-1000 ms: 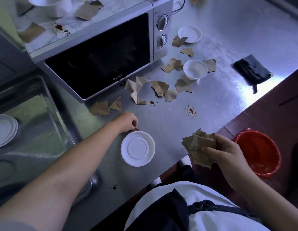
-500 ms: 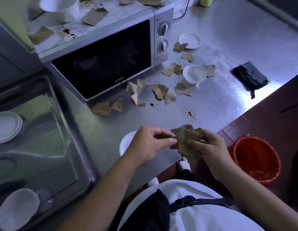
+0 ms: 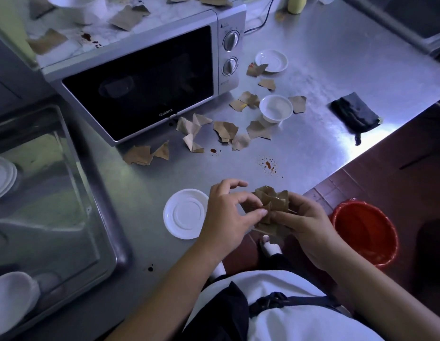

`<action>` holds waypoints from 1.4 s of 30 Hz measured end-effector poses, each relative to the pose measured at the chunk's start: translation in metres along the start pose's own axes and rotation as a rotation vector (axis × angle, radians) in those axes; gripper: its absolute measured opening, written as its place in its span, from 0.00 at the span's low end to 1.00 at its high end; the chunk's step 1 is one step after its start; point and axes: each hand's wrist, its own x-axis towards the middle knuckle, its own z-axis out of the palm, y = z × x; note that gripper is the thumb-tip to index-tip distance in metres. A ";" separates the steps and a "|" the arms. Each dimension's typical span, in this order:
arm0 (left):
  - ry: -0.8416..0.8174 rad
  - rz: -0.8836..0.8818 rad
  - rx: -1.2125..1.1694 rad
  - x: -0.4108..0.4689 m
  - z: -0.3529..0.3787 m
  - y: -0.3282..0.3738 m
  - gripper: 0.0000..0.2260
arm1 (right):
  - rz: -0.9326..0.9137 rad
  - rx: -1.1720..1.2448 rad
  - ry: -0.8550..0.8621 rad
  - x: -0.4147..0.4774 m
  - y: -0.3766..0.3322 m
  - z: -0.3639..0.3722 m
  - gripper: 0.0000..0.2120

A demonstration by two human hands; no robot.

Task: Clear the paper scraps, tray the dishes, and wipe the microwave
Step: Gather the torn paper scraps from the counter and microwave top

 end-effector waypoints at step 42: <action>-0.706 -0.833 -0.003 0.192 0.640 0.023 0.04 | 0.483 0.448 1.078 -0.012 0.179 -0.525 0.04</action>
